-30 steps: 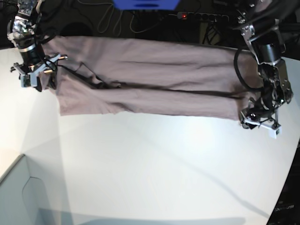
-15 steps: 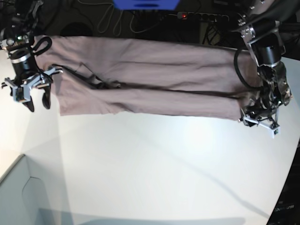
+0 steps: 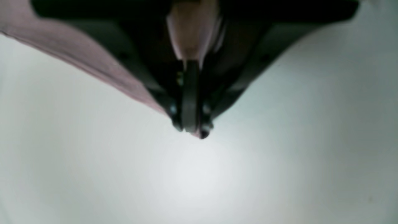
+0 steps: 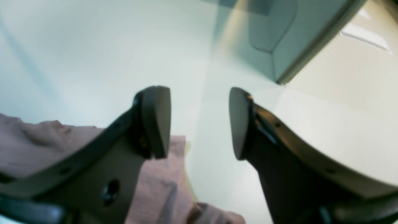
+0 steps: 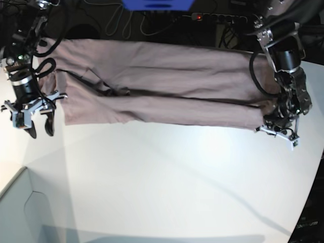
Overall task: Layout the t-shirt on the table in an organized manner, then fold the t-shirt properly
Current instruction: 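Release the hem and reposition both grippers at the folded shirt's ends, then grasp the folded shirt's ends with both grippers and pull it taut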
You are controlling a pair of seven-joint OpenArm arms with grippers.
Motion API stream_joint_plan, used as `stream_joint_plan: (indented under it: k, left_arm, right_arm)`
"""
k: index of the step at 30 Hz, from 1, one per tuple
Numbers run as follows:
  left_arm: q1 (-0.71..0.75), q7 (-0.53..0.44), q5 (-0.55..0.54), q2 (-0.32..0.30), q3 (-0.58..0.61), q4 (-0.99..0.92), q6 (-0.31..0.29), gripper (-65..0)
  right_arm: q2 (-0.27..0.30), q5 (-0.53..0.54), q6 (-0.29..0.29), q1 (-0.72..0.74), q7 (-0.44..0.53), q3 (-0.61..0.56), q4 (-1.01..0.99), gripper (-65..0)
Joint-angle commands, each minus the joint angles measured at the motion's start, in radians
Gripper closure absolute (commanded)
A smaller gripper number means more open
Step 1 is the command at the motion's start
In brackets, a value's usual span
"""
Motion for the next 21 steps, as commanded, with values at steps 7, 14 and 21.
stream_joint_plan:
  k: [7,14,21]
  left_arm:
    - [-0.012,-0.013,-0.004,-0.014,-0.001,0.027,-0.003,0.0]
    - [-0.010,-0.013,-0.008,-0.023,-0.004,0.030,-0.005,0.0]
    - [-0.010,-0.015,-0.005,-0.023,-0.002,0.030,-0.005,0.0]
  right_arm:
    - [0.023,0.014,0.002,0.182,-0.154,0.001,-0.067,-30.3]
    - [0.072,0.014,0.002,0.337,-0.330,-0.008,-0.295,-39.8]
    - [0.104,0.014,0.002,0.378,-0.357,-0.018,-0.500,-40.2]
